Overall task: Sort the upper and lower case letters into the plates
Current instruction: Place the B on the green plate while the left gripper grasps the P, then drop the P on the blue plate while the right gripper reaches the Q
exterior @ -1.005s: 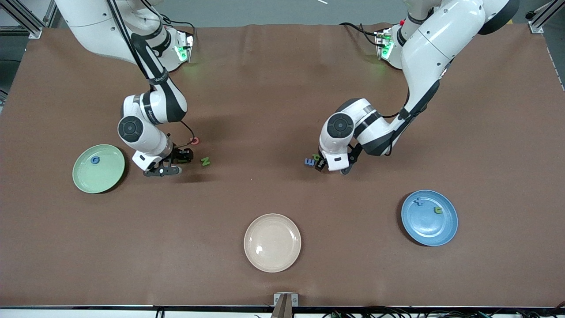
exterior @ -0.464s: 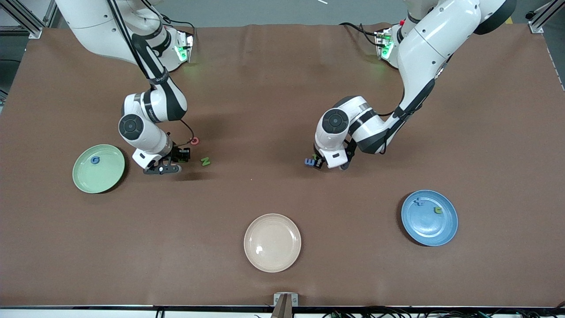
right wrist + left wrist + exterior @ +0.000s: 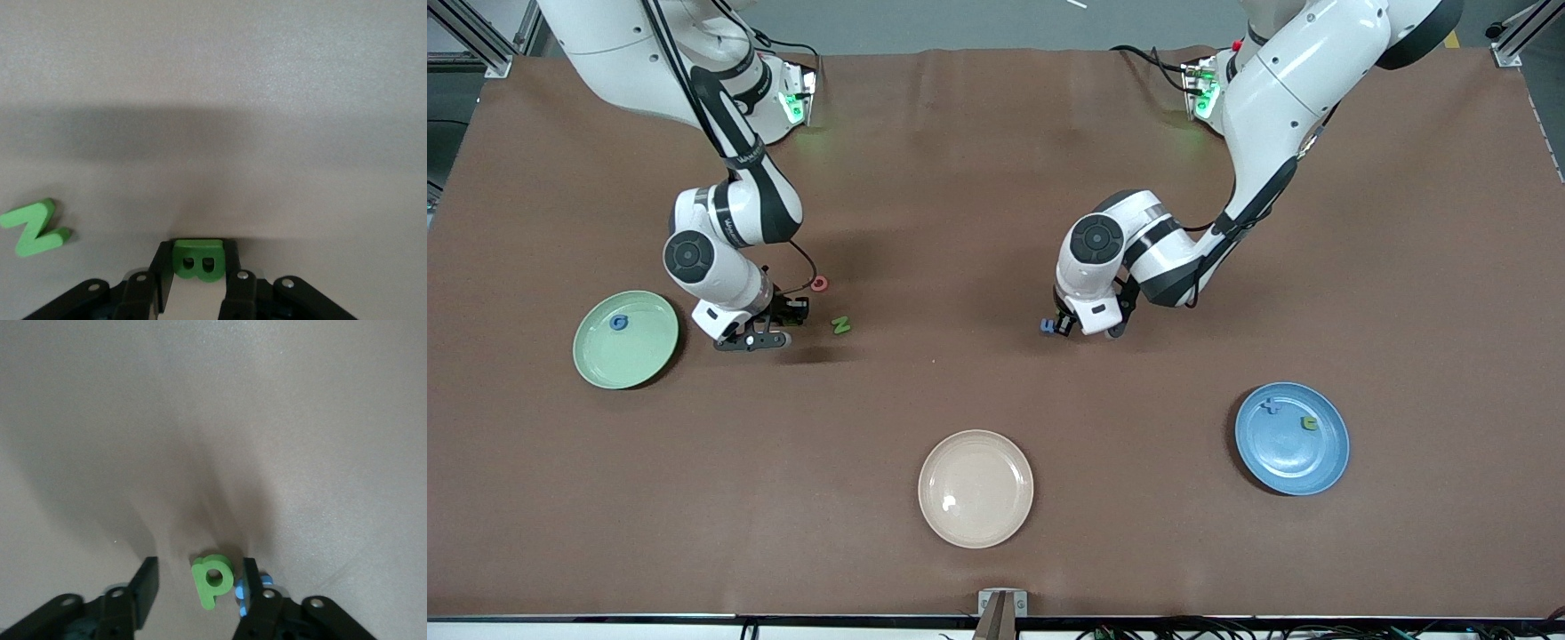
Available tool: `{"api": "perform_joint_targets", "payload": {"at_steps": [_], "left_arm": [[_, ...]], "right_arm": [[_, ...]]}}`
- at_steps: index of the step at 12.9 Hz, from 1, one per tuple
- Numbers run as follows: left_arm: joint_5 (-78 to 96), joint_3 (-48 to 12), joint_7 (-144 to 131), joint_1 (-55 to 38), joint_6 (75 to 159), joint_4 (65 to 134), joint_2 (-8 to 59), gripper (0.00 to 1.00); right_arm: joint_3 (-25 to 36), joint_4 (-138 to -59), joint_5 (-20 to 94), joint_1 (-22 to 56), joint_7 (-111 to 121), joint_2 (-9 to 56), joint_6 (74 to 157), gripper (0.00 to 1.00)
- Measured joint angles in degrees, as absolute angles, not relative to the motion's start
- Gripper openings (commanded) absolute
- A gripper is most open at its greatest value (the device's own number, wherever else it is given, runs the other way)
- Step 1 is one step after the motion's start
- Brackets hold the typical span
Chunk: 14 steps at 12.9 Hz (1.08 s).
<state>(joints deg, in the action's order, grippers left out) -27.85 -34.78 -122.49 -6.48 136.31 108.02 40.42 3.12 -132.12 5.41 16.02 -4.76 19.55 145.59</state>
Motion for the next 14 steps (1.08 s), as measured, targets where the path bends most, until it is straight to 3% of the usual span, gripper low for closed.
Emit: {"api": "perform_joint_targets", "payload": {"at_steps": [4, 6, 10, 14], "left_arm": [[-28.0, -34.8, -122.5, -6.5, 136.3, 108.0, 40.4, 0.57], [-28.1, -34.7, -122.5, -6.4, 136.3, 108.0, 40.4, 0.57], [-28.2, -34.7, -122.5, -6.4, 136.3, 108.0, 40.4, 0.56], [-29.3, -34.4, -122.5, -6.1, 136.4, 108.0, 40.4, 0.56]], "right_arm": [[4.5, -131.4, 5.3, 7.8, 6.7, 9.7, 134.5, 0.24], [4.8, -131.5, 5.3, 0.8, 15.9, 8.2, 133.7, 0.24], [5.0, -130.1, 5.3, -9.3, 30.3, 9.8, 135.1, 0.24], [4.9, -129.0, 5.3, -12.6, 37.0, 16.2, 141.2, 0.24]]}}
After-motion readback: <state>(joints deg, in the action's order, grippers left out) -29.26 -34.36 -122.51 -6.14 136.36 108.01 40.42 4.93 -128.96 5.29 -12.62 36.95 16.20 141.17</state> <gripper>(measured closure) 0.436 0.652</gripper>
